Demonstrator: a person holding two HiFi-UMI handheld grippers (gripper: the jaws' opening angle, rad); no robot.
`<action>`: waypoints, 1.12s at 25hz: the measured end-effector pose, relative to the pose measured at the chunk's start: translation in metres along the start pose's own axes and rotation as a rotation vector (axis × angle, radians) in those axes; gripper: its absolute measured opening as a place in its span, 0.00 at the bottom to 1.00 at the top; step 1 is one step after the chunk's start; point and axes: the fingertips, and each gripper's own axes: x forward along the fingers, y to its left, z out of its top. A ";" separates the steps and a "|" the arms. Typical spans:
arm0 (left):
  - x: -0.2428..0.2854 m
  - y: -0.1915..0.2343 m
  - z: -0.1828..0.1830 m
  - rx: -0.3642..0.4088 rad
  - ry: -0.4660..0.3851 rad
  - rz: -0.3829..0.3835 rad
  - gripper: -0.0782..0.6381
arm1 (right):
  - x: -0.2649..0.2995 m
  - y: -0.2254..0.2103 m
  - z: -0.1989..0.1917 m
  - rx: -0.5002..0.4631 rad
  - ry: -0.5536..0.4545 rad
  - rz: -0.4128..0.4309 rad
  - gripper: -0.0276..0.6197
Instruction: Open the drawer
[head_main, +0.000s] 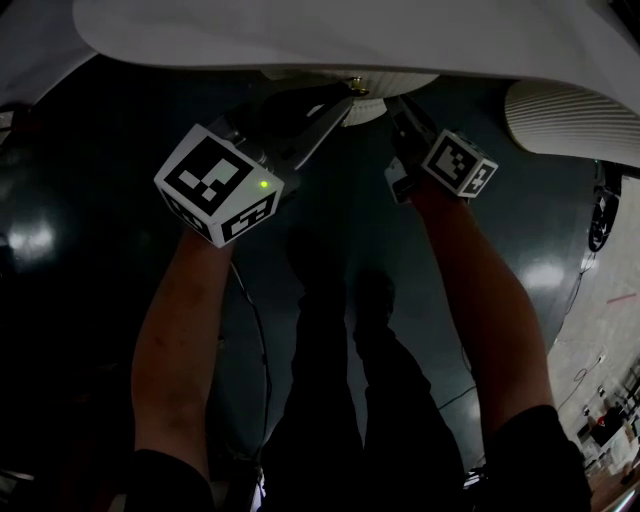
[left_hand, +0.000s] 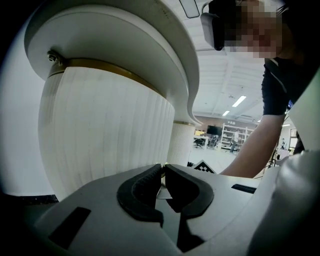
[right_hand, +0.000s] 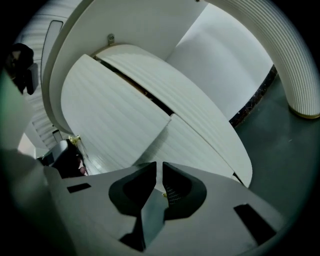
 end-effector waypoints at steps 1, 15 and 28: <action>0.000 -0.003 -0.002 -0.003 -0.001 -0.008 0.15 | -0.007 0.003 -0.006 0.002 0.012 0.012 0.08; -0.021 -0.070 -0.029 -0.062 0.033 0.001 0.15 | -0.119 0.158 -0.005 -0.509 0.155 0.300 0.08; -0.065 -0.140 -0.051 -0.108 0.101 -0.024 0.15 | -0.184 0.272 -0.002 -0.636 0.205 0.445 0.08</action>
